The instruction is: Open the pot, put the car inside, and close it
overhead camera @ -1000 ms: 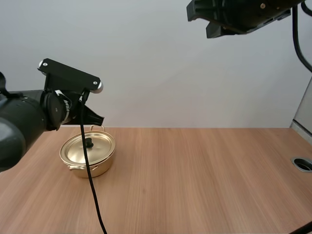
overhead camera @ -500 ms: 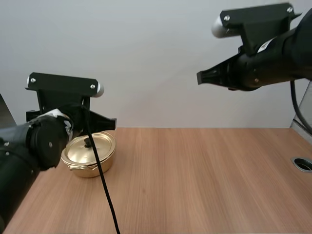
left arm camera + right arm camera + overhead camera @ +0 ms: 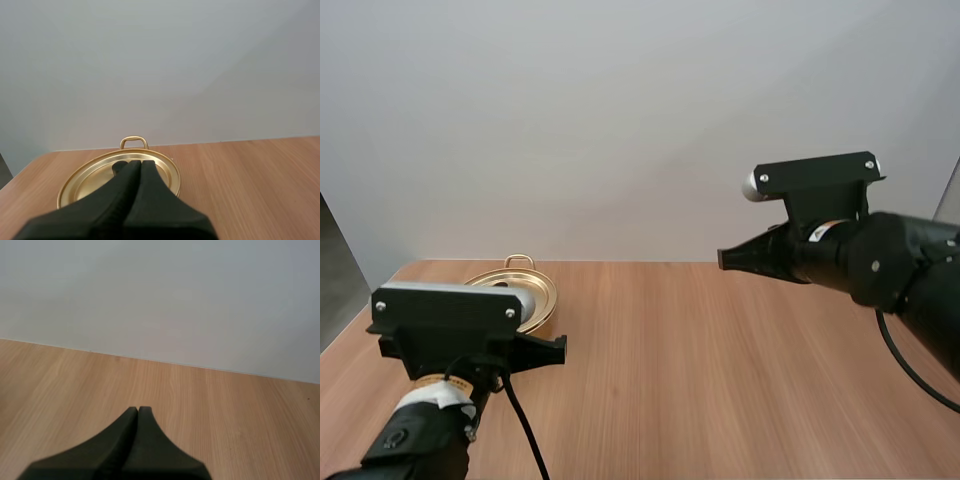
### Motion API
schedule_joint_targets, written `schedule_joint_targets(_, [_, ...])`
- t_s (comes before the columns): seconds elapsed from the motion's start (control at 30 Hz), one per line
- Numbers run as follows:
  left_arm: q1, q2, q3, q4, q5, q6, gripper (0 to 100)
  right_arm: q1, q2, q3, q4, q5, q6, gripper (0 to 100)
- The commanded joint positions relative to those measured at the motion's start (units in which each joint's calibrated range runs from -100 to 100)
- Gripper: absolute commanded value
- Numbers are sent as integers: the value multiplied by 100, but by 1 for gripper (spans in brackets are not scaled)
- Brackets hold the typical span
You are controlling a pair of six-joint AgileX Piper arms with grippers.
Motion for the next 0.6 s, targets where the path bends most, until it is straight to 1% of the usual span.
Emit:
schedule_joint_targets(0.0, [-4,-660,113,3,525,-88,0,-1,-267,1438,-14,-1124,1,0])
schedule_joint_targets(0.07, [-4,-873,113,3,1127,-192,0,-1,-521,1865,30,-1998,1,0])
schedule_joint_targets(0.17, [-12,-873,113,3,1869,-201,0,-1,-906,2395,224,-3125,1,0])
schedule_joint_targets(0.23, [-12,-873,113,3,2224,-201,0,-1,-1082,2676,422,-3654,1,0])
schedule_joint_targets(0.3, [-12,-873,113,3,2213,-224,0,-1,-1226,2915,675,-4045,1,0])
schedule_joint_targets(0.4, [-12,-873,113,3,2213,-234,0,-1,-1402,3070,900,-4110,1,0])
schedule_joint_targets(0.47, [-12,-873,113,3,2213,-234,0,-1,-1571,3088,1065,-3932,1,0])
schedule_joint_targets(0.57, [-12,-873,113,3,2213,-234,0,-1,-1878,3088,1097,-3571,1,0])
